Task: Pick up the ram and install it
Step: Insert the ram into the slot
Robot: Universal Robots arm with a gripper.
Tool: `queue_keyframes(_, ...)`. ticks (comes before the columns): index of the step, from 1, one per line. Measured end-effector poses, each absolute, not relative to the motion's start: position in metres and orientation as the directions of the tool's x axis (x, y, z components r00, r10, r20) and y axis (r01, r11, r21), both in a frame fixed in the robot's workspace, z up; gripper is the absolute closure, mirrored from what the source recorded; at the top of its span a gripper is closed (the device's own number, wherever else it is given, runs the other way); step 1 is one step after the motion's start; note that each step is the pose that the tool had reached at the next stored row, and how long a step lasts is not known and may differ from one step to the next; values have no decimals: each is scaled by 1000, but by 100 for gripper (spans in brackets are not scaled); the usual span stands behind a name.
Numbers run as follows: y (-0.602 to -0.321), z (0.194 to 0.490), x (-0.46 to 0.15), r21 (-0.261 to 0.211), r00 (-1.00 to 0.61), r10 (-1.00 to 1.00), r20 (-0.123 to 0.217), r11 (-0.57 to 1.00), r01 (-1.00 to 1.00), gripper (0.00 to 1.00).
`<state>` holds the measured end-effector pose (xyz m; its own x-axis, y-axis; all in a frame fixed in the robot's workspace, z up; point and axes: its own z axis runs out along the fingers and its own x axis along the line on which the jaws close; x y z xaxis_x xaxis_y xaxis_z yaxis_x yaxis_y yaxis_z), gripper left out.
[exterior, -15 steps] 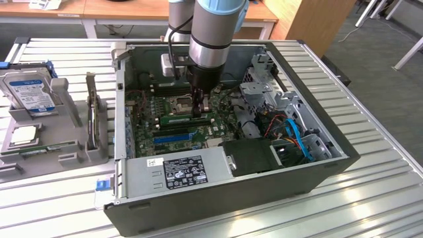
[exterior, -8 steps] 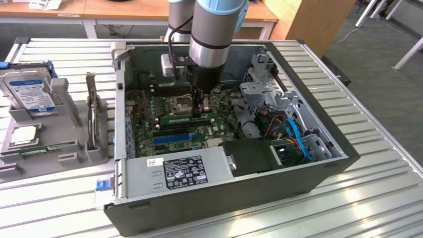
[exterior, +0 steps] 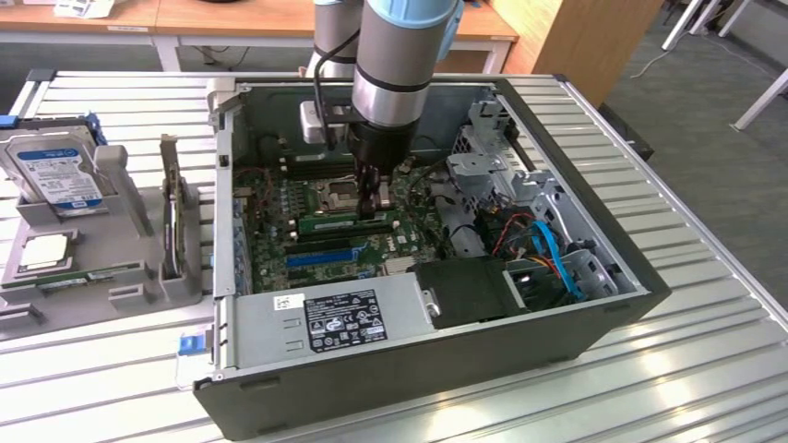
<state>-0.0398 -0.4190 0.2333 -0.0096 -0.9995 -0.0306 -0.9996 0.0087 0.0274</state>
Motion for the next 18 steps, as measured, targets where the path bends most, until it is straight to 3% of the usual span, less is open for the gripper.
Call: queue_keyframes(18, -419, 233, -41, 27, -8, -999, -31, 7, -1000, 89)
